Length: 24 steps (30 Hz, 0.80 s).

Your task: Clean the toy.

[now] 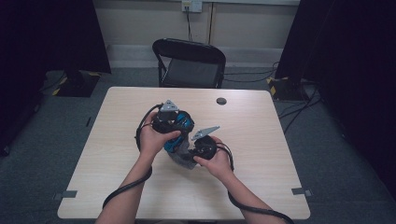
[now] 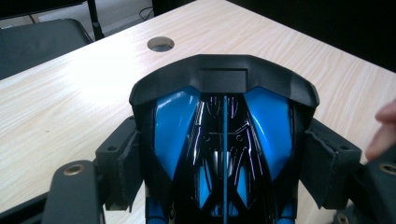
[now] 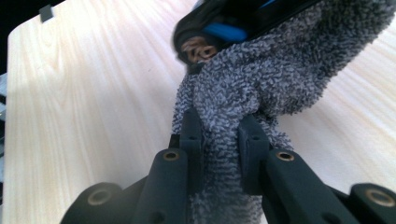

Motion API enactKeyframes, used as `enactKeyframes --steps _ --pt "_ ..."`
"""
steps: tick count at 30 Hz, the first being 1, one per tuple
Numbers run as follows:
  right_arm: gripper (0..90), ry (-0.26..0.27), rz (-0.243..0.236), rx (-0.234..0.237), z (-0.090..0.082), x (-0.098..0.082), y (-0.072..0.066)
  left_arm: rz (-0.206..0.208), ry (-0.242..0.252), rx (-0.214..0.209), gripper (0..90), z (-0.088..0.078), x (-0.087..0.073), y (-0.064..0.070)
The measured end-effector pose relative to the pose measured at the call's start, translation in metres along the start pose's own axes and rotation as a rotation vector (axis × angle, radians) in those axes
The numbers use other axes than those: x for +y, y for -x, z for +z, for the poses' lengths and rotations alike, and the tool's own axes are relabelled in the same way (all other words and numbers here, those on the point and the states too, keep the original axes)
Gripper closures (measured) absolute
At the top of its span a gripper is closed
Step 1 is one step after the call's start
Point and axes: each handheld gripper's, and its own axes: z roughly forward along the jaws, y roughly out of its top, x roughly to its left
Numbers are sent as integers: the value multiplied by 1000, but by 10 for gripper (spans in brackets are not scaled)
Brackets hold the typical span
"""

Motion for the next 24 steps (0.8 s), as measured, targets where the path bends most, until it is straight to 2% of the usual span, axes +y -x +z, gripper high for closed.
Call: enactKeyframes --steps 5,10,15,17,24 --pt "758 -30 -10 10 1 -2 0 -7 12 2 255 -2 3 -1" --pt "757 -61 -10 5 -2 -9 7 -11 21 -1 255 -6 7 -2" --pt "757 -45 35 -62 -21 -10 25 -2 19 -1 255 -11 7 -1" --pt "757 -20 69 -102 -34 -9 39 1 20 -4 255 -11 6 0" --pt "757 27 127 -197 -66 0 65 14 5 -19 255 -11 1 5"
